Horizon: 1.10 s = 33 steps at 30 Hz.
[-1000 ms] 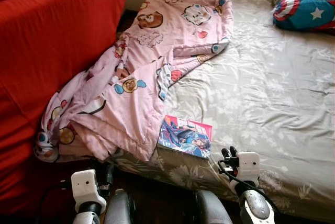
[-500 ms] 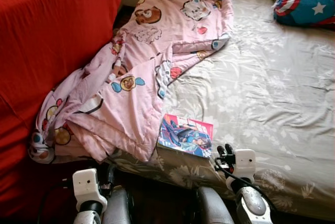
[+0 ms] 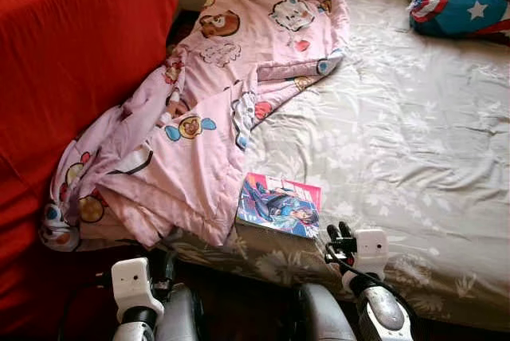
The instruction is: Clean up the room
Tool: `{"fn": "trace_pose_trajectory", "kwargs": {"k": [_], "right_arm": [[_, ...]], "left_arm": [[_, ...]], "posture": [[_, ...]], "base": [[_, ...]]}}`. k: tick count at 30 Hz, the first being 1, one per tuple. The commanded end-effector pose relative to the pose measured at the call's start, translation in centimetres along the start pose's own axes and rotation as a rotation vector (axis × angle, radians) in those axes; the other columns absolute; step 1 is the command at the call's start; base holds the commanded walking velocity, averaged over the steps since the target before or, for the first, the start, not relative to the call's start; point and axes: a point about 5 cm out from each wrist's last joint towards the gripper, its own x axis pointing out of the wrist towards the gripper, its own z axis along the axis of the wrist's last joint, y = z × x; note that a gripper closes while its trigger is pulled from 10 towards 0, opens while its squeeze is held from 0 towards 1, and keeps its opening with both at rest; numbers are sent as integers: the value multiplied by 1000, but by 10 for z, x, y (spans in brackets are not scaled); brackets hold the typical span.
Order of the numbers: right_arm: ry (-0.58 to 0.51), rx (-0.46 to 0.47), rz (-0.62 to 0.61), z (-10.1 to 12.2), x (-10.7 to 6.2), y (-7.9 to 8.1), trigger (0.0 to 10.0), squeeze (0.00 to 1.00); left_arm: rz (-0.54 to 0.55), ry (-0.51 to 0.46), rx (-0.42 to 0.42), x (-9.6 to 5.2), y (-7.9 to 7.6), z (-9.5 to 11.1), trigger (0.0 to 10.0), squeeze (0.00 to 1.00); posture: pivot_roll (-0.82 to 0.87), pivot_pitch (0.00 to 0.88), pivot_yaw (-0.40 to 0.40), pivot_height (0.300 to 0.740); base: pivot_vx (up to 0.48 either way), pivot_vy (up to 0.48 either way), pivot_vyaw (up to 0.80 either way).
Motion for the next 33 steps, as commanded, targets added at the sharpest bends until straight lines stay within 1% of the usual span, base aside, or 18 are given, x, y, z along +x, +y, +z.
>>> {"fn": "trace_pose_trajectory", "kwargs": {"k": [1, 8, 20, 22, 25, 33], "right_arm": [[34, 27, -17, -8, -4, -3, 10000, 0], [40, 16, -4, -7, -1, -3, 10000, 0], [58, 25, -2, -10, 0, -4, 10000, 0], [61, 29, -5, -11, 1, -4, 10000, 0], [85, 76, -33, -14, 4, -7, 10000, 0], [141, 159, -98, -18, 11, -15, 10000, 0]], "left_arm": [[0, 24, 0, -4, 1, -5, 10000, 0], [-3, 22, 3, -3, 1, -4, 10000, 0], [-2, 25, 10, -2, -2, -5, 10000, 0], [-1, 25, 11, -1, -2, -5, 10000, 0], [-6, 19, 13, -1, -2, -3, 10000, 0], [-13, 16, 23, -3, 0, -1, 10000, 0]], "posture": [[-87, 241, -43, 620], [-86, 240, -43, 620], [-91, 242, -39, 620], [-94, 246, -36, 620], [-97, 255, -30, 620], [-76, 279, -16, 620]], "base": [[274, 0, 0], [299, 0, 0], [348, 0, 0], [0, 0, 0], [0, 0, 0], [0, 0, 0]]}}
